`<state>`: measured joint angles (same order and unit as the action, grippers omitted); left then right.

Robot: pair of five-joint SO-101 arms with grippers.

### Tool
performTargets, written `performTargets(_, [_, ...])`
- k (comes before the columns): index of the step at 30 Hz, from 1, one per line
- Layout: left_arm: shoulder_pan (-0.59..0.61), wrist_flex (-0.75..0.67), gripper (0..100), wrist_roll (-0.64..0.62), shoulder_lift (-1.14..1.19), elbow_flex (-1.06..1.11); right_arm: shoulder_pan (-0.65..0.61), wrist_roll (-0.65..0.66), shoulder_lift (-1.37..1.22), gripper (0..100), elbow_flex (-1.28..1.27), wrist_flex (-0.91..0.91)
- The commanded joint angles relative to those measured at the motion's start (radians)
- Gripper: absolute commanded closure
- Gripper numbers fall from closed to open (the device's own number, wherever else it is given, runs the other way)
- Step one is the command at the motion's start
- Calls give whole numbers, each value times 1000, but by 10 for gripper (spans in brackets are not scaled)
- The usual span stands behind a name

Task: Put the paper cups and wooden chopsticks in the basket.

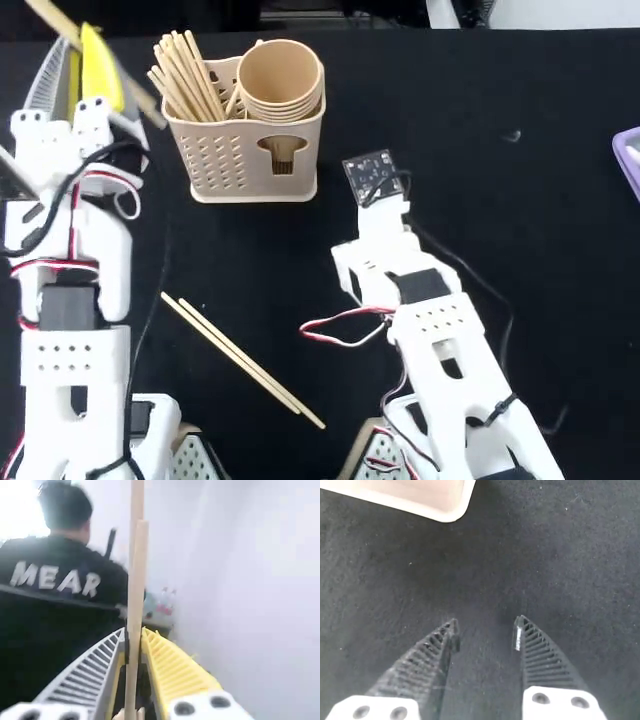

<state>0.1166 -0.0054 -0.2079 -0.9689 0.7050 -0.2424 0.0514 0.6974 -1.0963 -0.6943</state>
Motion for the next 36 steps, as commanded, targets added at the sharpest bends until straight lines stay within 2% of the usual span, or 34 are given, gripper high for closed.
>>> performTargets(1, [-33, -94, 971, 11, 46, -74, 9, 2, 36, 815, -12, 54])
performTargets(14, [-62, -94, 970, 11, 420, -364, 9, 3, 36, 815, -30, 89])
performTargets(19, [-51, -94, 970, 11, 525, -317, 8, 3, 38, 815, -25, 87])
performTargets(29, [-58, -84, 946, 11, 531, -176, 8, 3, 38, 815, -24, 87])
performTargets(32, [-53, 41, 859, 5, 529, -205, 8, 3, 38, 815, -25, 89])
performTargets(36, [-61, 298, 846, 2, 532, -374, 8, 3, 38, 815, -25, 89])
